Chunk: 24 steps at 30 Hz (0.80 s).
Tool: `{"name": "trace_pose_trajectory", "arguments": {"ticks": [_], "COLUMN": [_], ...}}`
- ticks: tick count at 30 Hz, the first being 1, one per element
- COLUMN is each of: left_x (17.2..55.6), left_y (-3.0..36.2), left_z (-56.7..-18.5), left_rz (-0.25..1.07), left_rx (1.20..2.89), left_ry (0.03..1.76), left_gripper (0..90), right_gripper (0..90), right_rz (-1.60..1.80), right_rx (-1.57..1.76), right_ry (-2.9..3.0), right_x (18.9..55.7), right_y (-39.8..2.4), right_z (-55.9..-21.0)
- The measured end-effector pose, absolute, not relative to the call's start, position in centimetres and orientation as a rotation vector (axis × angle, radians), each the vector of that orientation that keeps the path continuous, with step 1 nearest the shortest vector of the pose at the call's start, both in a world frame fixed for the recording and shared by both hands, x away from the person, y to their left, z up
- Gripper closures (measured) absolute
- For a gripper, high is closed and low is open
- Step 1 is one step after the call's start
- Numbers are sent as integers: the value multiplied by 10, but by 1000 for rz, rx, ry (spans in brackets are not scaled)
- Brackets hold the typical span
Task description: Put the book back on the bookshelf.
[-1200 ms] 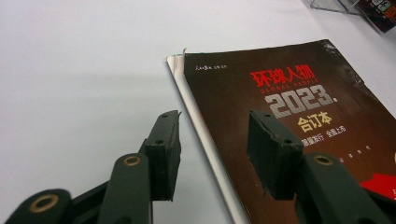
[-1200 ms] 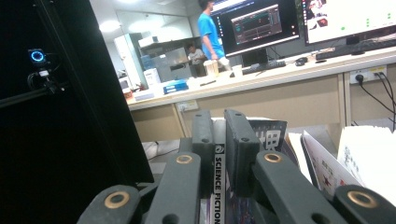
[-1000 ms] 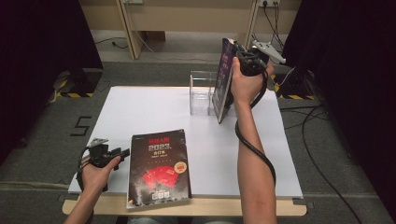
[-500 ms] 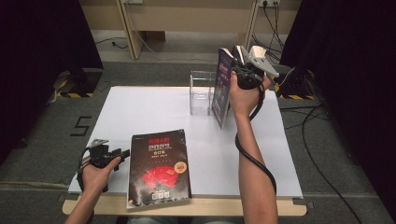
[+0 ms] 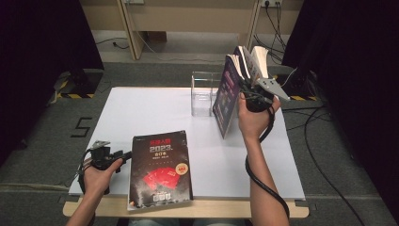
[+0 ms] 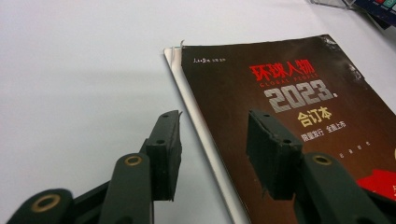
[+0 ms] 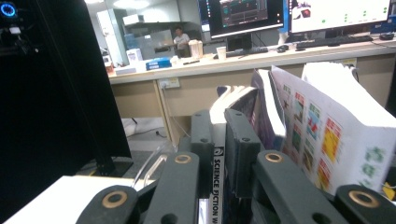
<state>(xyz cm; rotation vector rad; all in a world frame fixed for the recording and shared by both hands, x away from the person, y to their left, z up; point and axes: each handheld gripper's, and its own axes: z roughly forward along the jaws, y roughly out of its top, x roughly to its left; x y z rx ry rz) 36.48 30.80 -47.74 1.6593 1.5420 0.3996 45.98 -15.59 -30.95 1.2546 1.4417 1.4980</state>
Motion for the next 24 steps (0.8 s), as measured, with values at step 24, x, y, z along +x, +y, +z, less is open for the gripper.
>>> {"name": "trace_pose_trajectory", "arguments": {"ticks": [24], "left_x": [364], "left_y": [308], "left_z": [-476], "left_rz": [387], "left_rx": [1652], "left_ry": [1534], "left_gripper": [549], "right_gripper": [751], "right_rz": [1343], "right_rx": [1477], "right_ry": [1619], "right_x": [449], "right_y": [-169], "right_z": [-313]}}
